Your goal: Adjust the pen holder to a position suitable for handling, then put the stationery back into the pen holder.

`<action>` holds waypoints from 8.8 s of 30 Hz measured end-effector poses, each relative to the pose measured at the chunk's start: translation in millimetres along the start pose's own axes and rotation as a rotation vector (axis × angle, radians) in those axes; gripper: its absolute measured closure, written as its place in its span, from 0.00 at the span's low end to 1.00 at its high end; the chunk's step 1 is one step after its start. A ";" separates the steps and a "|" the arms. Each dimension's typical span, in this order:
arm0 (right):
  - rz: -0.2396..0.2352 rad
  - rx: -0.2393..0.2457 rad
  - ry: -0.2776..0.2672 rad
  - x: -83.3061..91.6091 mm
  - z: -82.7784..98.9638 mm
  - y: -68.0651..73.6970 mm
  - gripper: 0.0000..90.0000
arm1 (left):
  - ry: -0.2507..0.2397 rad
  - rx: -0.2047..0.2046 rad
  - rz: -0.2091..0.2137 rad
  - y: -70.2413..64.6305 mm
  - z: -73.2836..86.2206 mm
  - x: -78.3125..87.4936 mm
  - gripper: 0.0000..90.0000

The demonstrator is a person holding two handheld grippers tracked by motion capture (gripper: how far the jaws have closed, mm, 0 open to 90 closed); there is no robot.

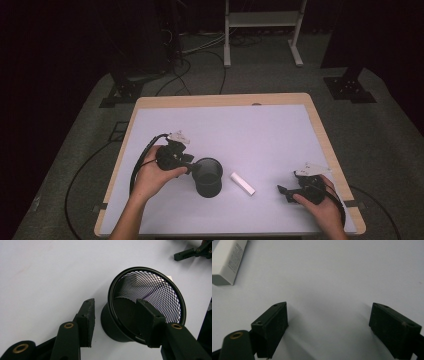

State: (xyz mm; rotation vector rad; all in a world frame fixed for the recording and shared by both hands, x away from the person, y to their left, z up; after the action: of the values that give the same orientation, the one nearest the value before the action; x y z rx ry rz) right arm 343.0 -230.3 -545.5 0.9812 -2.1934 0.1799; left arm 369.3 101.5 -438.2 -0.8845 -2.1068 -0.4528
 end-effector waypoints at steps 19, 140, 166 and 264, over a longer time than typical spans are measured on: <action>0.000 0.000 0.000 0.0 0.0 0.0 0.16 | -0.074 0.028 -0.070 16.8 26.8 27.4 0.28; -0.218 0.081 0.036 -27.2 -55.8 84.6 0.46 | -0.122 0.061 -0.246 41.3 137.2 -24.6 0.07; -0.208 0.142 0.091 -59.1 -48.8 94.2 0.54 | -0.121 0.063 -0.245 41.3 137.3 -24.6 0.07; -0.288 0.195 -0.083 0.7 -121.5 115.3 0.78 | -0.121 0.064 -0.244 41.4 137.2 -24.7 0.07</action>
State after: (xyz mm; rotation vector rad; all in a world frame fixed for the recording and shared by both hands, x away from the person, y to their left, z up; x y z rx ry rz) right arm 329.9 -102.4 -438.1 1.4230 -2.1073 0.2243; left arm 337.1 197.9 -542.2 -0.6346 -2.3393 -0.4633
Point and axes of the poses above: each handheld gripper's, and its own axes: x roughly backward along the jaws, z roughly out of its underside, y roughly to its left, the point moved 9 cm from there along -x, roughly forward along the jaws, and after that the axes turned 12 degrees about -z, right-handed, at the moved point
